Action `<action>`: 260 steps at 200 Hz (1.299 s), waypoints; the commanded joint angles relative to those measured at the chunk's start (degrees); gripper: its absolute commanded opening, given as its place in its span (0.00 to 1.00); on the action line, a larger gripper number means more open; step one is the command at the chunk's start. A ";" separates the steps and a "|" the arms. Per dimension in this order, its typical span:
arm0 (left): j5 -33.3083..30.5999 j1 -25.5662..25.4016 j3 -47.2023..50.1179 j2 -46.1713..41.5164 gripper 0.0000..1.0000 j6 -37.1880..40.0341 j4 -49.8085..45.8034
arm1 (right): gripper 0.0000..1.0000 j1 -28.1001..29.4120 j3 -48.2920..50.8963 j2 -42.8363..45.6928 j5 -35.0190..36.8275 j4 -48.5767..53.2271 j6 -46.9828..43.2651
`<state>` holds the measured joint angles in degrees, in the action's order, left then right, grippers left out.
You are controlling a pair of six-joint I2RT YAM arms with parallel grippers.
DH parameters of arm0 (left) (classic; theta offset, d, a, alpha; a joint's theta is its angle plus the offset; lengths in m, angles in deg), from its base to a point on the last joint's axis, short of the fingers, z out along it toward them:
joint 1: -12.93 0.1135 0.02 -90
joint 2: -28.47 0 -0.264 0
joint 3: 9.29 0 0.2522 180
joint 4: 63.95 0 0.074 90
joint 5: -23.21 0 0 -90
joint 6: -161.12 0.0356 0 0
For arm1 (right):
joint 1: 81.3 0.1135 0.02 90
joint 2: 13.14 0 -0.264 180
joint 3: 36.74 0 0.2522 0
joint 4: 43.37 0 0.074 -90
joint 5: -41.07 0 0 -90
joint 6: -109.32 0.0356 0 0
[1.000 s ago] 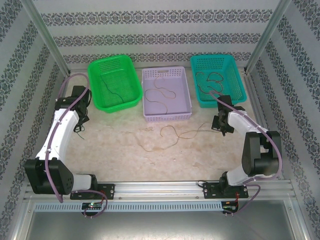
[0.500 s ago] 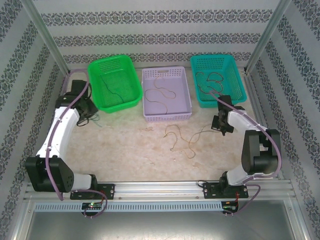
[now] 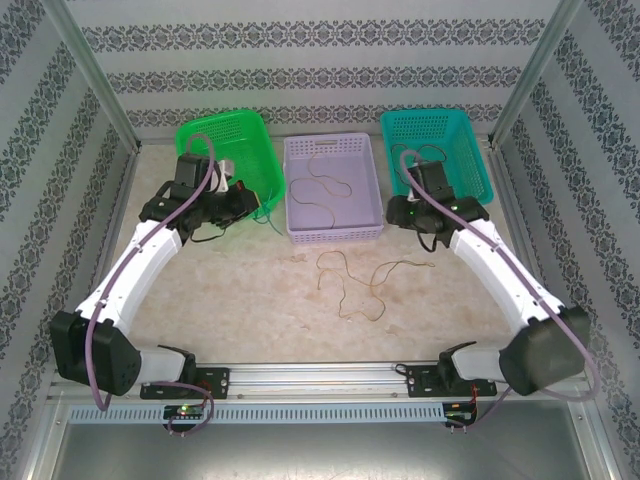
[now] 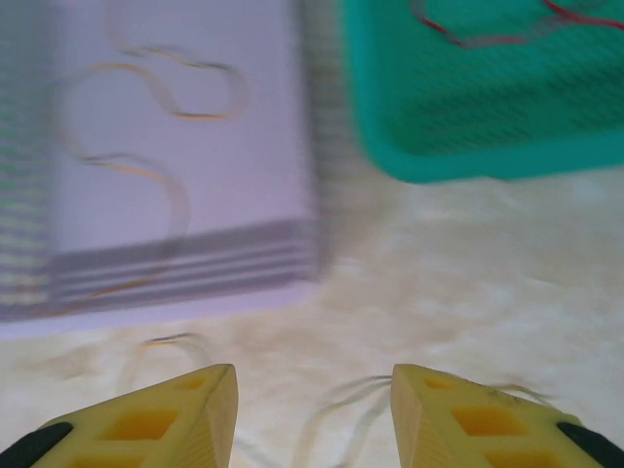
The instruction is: Untangle the cables
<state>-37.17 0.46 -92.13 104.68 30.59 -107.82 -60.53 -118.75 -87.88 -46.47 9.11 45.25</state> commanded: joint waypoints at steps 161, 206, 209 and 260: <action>13.74 -4.27 -7.91 9.29 0.00 -7.37 7.87 | 0.37 13.89 -3.14 -16.00 -39.88 -31.94 20.56; 15.43 -4.71 -9.52 8.86 0.00 -4.15 3.66 | 0.00 12.37 -5.63 -14.88 -31.60 -20.48 12.12; 15.43 -4.80 -9.76 8.75 0.00 -3.54 2.80 | 0.00 11.95 -5.97 -14.55 -30.44 -18.78 10.84; 16.33 -8.71 -11.44 8.99 0.00 8.85 -12.07 | 0.00 6.74 -12.04 -11.84 -20.07 -1.43 -10.69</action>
<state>-23.24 -5.49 -102.30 113.55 31.35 -110.29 -52.42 -126.77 -101.54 -74.53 -2.98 48.66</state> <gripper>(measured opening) 0.047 0.058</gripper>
